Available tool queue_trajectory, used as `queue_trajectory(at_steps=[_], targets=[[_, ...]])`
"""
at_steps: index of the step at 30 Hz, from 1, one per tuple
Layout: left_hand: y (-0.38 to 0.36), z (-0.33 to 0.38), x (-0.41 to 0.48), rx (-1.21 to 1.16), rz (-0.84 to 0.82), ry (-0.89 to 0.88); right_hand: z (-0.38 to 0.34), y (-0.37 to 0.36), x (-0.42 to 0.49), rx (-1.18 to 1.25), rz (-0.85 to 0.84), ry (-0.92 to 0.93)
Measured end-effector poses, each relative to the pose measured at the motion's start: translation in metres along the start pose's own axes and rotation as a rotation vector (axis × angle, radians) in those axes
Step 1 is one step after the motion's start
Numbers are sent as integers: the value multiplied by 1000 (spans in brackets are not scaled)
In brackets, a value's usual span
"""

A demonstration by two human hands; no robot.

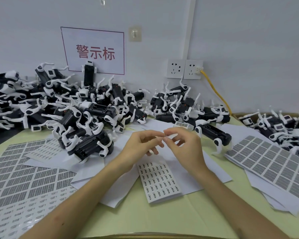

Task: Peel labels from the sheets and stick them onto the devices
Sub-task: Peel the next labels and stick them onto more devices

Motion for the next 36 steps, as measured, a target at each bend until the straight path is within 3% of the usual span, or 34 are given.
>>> queue_trajectory(at_steps=[7,19,27,29,32,36], targets=[[1,-2,1,-25,-9,-2,6,-2,1,-22,-59,-37],[3,-2,2,91,2,-48,-1,5,3,149,-50,-162],[2,-11,6,205,28,12,2,3,3,2,-51,-83],[4,-15,7,246,34,46,0,8,5,-26,12,-55],[5,-17,6,286,8,52,-1,33,14,-128,238,-28],[3,-17,7,324,-6,38,14,63,17,-492,405,-218]])
Point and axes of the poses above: each hand's wrist, its own x-axis towards the middle knuckle, its own y-axis out of the back of the hand, z = x × y, the point moved 4 cm from there along x, towards the middle knuckle, and after that the axes turned 5 degrees about -x, right-handed, at the moved point
